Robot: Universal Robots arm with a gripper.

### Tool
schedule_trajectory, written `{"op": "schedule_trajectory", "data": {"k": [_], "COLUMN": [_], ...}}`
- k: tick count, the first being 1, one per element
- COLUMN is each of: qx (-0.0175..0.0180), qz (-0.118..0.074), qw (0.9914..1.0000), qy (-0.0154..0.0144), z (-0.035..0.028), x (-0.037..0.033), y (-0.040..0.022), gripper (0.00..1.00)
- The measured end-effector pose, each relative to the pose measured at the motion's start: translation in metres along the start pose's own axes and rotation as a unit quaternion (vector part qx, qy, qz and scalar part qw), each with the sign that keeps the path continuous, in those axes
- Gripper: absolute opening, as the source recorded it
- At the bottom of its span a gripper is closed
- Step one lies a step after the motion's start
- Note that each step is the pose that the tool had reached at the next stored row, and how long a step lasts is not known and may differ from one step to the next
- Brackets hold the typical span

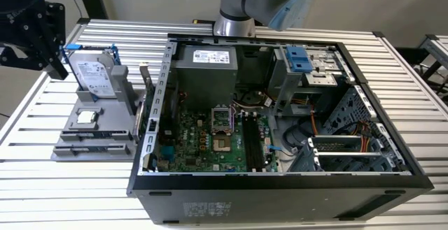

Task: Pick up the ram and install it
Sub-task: 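Pick up the ram and move it above insertion slot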

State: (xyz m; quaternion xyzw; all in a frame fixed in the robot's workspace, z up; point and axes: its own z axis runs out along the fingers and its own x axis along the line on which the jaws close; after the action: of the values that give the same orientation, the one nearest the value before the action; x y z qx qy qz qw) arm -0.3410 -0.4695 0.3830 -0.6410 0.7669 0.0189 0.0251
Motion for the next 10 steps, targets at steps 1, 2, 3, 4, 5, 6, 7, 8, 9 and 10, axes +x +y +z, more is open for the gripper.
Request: {"op": "schedule_trajectory", "data": {"k": [1, 2, 3, 4, 5, 6, 7, 8, 9, 10], "qx": [-0.0006, -0.0011, -0.0017, -0.0023, -0.0028, -0.0034, -0.0040, -0.0046, -0.0051, -0.0057], "qz": [-0.009, -0.018, -0.027, -0.036, -0.045, -0.054, -0.064, -0.072, -0.081, -0.090], "qw": [0.99996, 0.99983, 0.99963, 0.99934, 0.99897, 0.99851, 0.99797, 0.99737, 0.99668, 0.99591], "qy": [0.0000, -0.0001, -0.0001, -0.0001, -0.0002, -0.0002, -0.0002, -0.0002, -0.0002, -0.0003], "z": [0.0001, 0.0001, 0.0002, 0.0003, 0.0003, 0.0004, 0.0004, 0.0005, 0.0006, 0.0007], "x": [0.0000, 0.0000, 0.0000, 0.0000, 0.0000, 0.0000, 0.0000, 0.0000, 0.0000, 0.0000], "y": [0.0000, 0.0000, 0.0000, 0.0000, 0.0000, 0.0000, 0.0000, 0.0000, 0.0000, 0.0000], "gripper": [0.00, 0.00, 0.00, 0.00, 0.00, 0.00, 0.00, 0.00, 0.00, 0.00]}}
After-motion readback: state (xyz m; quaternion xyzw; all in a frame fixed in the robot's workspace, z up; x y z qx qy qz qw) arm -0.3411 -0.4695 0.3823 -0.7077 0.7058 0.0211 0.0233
